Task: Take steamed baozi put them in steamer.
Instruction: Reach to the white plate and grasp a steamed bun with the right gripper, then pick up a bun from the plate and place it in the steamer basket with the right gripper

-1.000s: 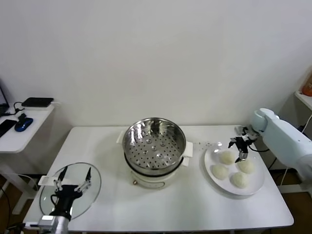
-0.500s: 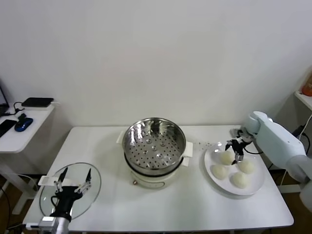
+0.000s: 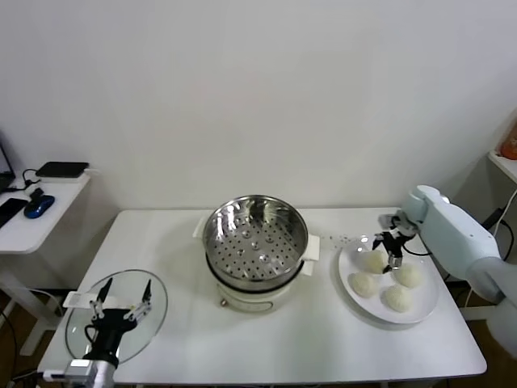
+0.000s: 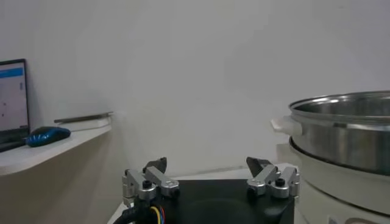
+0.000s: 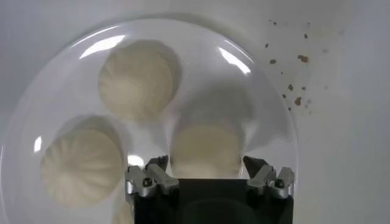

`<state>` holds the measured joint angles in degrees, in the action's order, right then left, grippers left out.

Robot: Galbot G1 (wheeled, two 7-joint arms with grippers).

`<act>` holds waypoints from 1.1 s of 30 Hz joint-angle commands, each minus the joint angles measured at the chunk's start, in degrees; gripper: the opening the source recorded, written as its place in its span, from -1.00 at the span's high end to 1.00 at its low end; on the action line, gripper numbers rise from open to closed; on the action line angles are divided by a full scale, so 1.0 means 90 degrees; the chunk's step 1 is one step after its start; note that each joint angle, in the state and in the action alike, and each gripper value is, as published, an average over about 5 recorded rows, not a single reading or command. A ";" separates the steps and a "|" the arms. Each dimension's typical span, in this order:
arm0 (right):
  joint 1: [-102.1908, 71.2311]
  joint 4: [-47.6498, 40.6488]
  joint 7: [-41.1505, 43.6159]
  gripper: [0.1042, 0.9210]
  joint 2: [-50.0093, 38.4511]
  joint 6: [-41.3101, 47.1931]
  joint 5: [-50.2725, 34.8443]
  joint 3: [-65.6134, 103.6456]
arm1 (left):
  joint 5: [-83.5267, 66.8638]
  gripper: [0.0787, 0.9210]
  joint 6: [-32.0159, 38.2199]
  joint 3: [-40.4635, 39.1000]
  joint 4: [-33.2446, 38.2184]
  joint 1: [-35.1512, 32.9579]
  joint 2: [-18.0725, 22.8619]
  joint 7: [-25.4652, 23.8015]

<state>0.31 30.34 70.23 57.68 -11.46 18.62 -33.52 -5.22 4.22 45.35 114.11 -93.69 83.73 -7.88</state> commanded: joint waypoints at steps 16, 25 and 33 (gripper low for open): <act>0.0125 0.0417 0.0052 -0.34 -0.0151 -0.0120 -0.0043 -0.0045 | -0.0006 -0.77 0.0020 0.0015 -0.0029 -0.0019 0.0003 0.0006; 0.1079 0.2953 0.0158 -0.34 -0.1127 -0.0079 -0.0788 -0.1541 | 0.0043 -0.77 0.0042 -0.0004 -0.0042 -0.0075 0.0001 0.0026; 0.2501 0.4142 0.0429 -0.34 -0.1326 -0.0312 -0.0921 -0.2463 | 0.0109 -0.77 -0.0013 -0.0038 0.0032 -0.0108 0.0043 0.0075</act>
<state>14.96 57.31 73.15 48.88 -13.75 12.42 -48.99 -4.72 4.27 45.04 114.31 -94.62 84.08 -7.33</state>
